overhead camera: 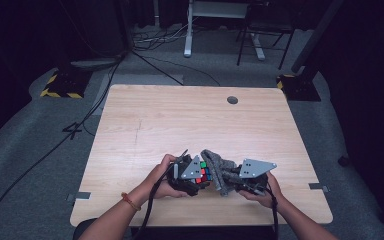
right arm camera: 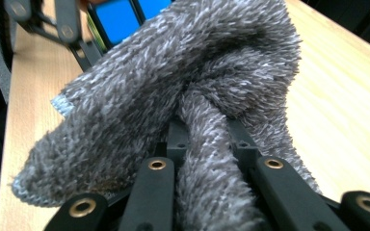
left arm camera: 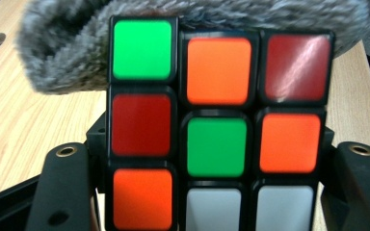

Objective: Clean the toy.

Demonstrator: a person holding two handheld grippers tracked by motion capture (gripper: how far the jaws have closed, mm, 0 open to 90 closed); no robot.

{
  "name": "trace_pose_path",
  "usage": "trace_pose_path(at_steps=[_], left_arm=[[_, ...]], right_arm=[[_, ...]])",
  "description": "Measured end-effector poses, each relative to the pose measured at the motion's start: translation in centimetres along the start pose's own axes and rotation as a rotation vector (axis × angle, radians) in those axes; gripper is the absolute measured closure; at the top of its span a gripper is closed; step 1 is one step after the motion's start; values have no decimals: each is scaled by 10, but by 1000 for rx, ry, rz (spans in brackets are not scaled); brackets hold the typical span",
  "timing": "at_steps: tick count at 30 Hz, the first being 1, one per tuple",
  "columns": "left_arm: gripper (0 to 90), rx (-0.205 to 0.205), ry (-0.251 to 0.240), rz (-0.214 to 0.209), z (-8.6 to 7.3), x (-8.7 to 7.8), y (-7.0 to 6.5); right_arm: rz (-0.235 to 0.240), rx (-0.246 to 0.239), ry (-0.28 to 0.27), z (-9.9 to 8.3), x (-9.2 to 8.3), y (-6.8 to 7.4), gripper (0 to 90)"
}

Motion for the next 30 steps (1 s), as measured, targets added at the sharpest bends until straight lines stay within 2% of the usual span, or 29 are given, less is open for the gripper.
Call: trace_pose_path(at_steps=[4, 6, 8, 15, 20, 25, 29, 30], left_arm=[[332, 21, 26, 15, 2, 4, -2], [332, 33, 45, 6, 2, 9, -5], [332, 45, 63, 15, 3, 12, -7], [332, 30, 41, 23, 3, 7, -4], [332, 26, 14, 27, 3, 1, -2], [333, 11, -50, 28, 6, -8, -1], [333, 10, -75, 14, 6, -9, -1], [333, 14, -78, 8, 6, -8, -2]], right_arm=[[0, 5, -37, 8, -6, -1, 765], [12, -8, -53, 13, -6, 2, 764], [6, -32, -51, 18, -5, 6, 764], [-7, -41, -36, 19, -3, 5, 765], [-6, 4, 7, 4, 0, -1, 765], [5, 48, 40, -10, 2, -7, 765], [49, 86, 21, -13, 6, -8, 765], [65, 92, -1, -12, 6, -7, 765]])
Point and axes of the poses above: each handheld gripper's, and its own axes: x roughly forward along the jaws, z roughly out of its top, y roughly to its left, the point moved 1 cm from there along x, roughly forward along the jaws, and after that the axes turned 4 degrees about -x, right-handed, at the moved point
